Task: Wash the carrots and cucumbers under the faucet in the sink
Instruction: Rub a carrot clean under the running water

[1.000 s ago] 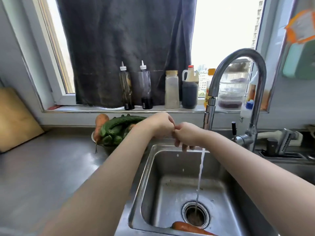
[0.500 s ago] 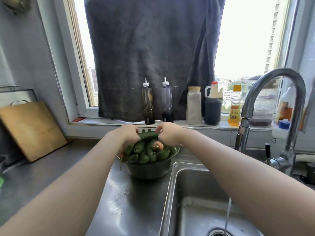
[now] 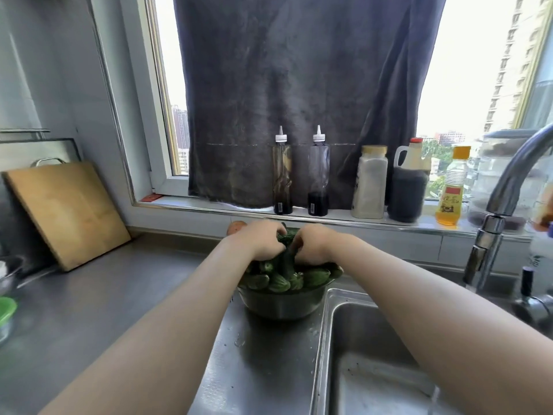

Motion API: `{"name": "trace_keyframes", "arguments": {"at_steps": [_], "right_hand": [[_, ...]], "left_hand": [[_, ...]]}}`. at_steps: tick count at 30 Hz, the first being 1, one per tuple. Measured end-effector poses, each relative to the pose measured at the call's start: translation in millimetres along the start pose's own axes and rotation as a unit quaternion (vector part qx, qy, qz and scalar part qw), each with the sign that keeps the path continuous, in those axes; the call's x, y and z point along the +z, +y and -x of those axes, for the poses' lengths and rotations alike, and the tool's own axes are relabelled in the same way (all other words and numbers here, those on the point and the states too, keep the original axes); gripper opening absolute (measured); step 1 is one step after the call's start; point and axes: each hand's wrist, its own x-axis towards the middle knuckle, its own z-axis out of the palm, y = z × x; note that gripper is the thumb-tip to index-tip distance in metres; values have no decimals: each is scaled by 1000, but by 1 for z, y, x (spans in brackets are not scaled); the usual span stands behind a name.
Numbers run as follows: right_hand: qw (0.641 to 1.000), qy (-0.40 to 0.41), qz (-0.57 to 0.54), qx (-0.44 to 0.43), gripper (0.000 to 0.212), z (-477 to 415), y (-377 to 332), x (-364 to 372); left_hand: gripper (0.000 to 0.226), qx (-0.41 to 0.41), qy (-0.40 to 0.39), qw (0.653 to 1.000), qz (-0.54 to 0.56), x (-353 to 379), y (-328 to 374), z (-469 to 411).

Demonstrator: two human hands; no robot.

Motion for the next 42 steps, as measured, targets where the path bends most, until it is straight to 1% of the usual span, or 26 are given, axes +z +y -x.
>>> {"name": "trace_keyframes", "arguments": {"at_steps": [2,4,7,9,11,13,16,17,18,19,21,23,25,27,28,30,32,33,34,36,38,40,42], "right_hand": [[994,64,-86,7,30,4,12,0],[974,134,-182,32,30,11,24,-6],[925,219,-303,73,33,29,45,-16],[885,256,-378,94,32,43,61,-18],[833,268,-468,125,29,58,76,-16],[771,265,-559,151,27,79,87,-11],[657,240,-689,190,25,116,97,5],[627,231,-714,210,25,127,101,13],[602,222,-730,233,26,136,107,21],[589,215,-737,253,29,145,114,30],[584,213,-729,287,33,160,132,47],[581,209,-718,321,31,176,148,61],[579,189,-716,341,35,186,165,76],[588,169,-706,356,42,187,186,93],[595,163,-701,359,42,186,196,100],[607,171,-689,357,33,187,210,110],[623,189,-681,336,24,190,219,116],[634,190,-679,318,19,190,222,119],[646,188,-678,298,16,191,224,122],[674,177,-664,272,22,188,224,129],[701,167,-642,261,25,185,220,134],[714,164,-633,251,28,180,217,139],[724,162,-629,230,37,178,216,144]], "left_hand": [[51,18,-14,999,23,1,10,-1],[52,30,-20,999,34,-2,24,0],[62,49,-14,997,54,-8,52,3],[65,70,2,996,61,-12,74,4],[67,91,10,994,62,-13,98,5],[69,118,-16,992,43,-11,125,10],[69,146,-55,987,-38,-2,162,21],[68,149,-67,985,-55,4,172,25],[67,152,-79,983,-67,12,179,28],[65,157,-89,981,-76,21,186,32],[59,162,-118,978,-60,44,198,38],[53,171,-144,974,-29,67,209,41],[51,173,-155,973,0,94,216,41],[49,172,-162,971,38,123,218,39],[45,174,-169,968,62,138,217,37],[27,181,-183,958,128,163,216,35],[10,173,-189,945,203,183,214,36],[10,166,-188,938,239,193,213,36],[17,155,-187,931,271,202,211,35],[32,119,-193,915,333,216,209,36],[45,67,-208,887,407,228,209,38],[50,8,-219,854,472,235,211,42],[59,-33,-236,819,522,240,212,46]]}}
